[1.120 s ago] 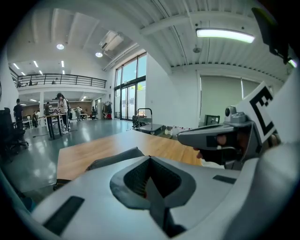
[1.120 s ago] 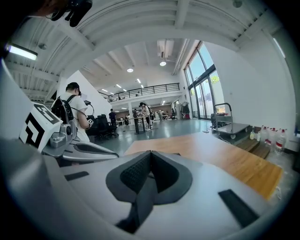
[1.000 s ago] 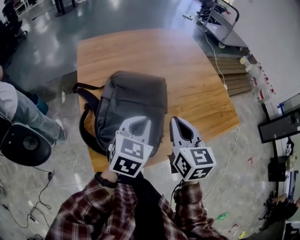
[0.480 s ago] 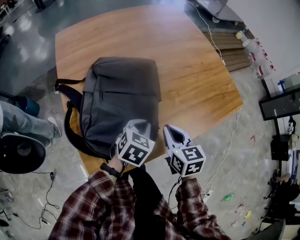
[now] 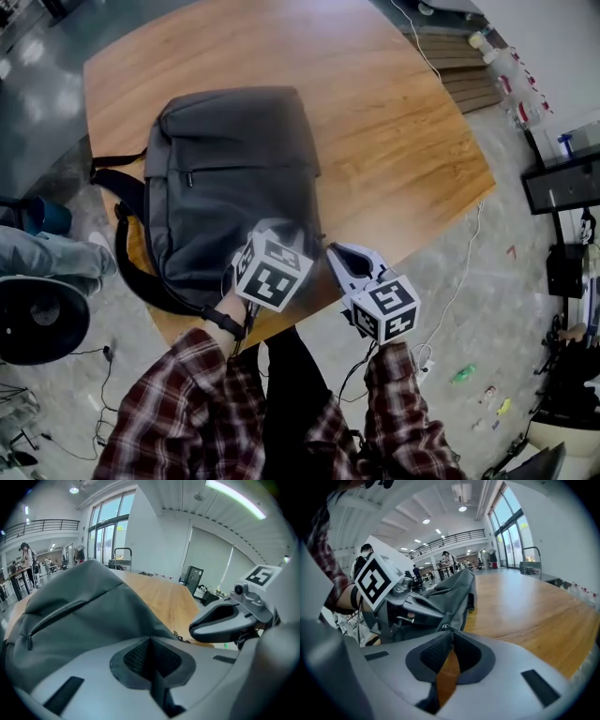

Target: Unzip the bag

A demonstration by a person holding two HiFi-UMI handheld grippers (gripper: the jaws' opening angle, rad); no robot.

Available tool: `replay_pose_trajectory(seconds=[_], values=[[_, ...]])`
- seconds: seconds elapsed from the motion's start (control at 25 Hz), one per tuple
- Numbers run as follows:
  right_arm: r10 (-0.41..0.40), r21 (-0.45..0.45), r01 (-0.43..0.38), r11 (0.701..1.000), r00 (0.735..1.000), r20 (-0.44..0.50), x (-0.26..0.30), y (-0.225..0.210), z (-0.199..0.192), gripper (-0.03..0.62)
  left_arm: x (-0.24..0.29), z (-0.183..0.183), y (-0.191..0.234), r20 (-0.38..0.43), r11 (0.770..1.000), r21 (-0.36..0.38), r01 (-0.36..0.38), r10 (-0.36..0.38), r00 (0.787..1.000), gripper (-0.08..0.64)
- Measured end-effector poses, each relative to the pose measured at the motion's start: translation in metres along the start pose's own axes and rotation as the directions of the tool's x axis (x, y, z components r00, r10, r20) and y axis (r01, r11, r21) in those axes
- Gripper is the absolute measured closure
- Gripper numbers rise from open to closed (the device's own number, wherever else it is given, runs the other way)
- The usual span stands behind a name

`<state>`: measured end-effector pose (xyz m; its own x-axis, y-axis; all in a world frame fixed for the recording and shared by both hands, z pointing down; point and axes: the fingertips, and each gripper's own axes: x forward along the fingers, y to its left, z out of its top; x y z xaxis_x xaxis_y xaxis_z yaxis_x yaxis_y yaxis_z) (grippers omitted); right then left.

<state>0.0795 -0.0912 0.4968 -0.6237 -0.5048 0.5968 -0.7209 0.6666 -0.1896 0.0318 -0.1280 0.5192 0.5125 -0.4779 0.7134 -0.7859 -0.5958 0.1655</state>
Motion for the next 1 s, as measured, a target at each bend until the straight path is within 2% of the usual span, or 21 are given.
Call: replay_pose_trajectory(seconds=[0.12, 0.2, 0.32, 0.44, 0.56, 0.64, 0.72, 0.84, 0.92, 1.0], values=[[0.034, -0.149, -0.045, 0.988, 0.997, -0.075, 0.001, -0.009, -0.003, 0.578, 0.008, 0.011, 0.005, 0.007, 1.000, -0.015, 0.014, -0.014, 1.000, 0.554], [0.066, -0.246, -0.100, 0.964, 0.988, -0.143, 0.004, -0.012, -0.007, 0.543, 0.013, 0.017, 0.006, 0.011, 1.000, -0.021, 0.019, -0.019, 1.000, 0.554], [0.082, -0.375, -0.151, 0.915, 0.978, -0.193, 0.013, -0.014, -0.003, 0.515, 0.017, 0.022, 0.008, 0.013, 0.999, -0.024, 0.023, -0.023, 1.000, 0.555], [0.091, -0.490, -0.211, 0.846, 0.962, -0.257, 0.021, -0.015, -0.001, 0.515, 0.017, 0.024, 0.009, 0.006, 0.999, -0.018, 0.027, -0.026, 1.000, 0.554], [0.120, -0.534, -0.319, 0.783, 0.919, -0.375, 0.021, -0.015, -0.006, 0.515, 0.018, 0.023, 0.009, 0.006, 0.999, -0.013, 0.039, -0.039, 0.999, 0.555], [0.103, -0.578, -0.373, 0.726, 0.890, -0.445, 0.021, -0.016, -0.012, 0.515, 0.018, 0.023, 0.008, 0.003, 0.999, -0.006, 0.049, -0.049, 0.999, 0.555], [0.089, -0.624, -0.397, 0.673, 0.881, -0.465, 0.024, -0.014, -0.014, 0.515, 0.018, 0.024, 0.008, -0.001, 0.998, -0.003, 0.055, -0.055, 0.998, 0.555], [0.065, -0.684, -0.401, 0.610, 0.885, -0.461, 0.030, -0.011, -0.012, 0.515, 0.019, 0.024, 0.008, -0.009, 0.998, -0.001, 0.060, -0.060, 0.998, 0.555], [0.053, -0.705, -0.397, 0.588, 0.888, -0.457, 0.031, -0.013, -0.011, 0.517, 0.020, 0.024, 0.009, -0.012, 0.998, -0.001, 0.062, -0.062, 0.998, 0.555], [0.060, -0.697, -0.394, 0.600, 0.890, -0.451, 0.029, -0.014, -0.008, 0.557, 0.020, 0.025, 0.011, -0.007, 0.998, -0.005, 0.062, -0.062, 0.998, 0.555]])
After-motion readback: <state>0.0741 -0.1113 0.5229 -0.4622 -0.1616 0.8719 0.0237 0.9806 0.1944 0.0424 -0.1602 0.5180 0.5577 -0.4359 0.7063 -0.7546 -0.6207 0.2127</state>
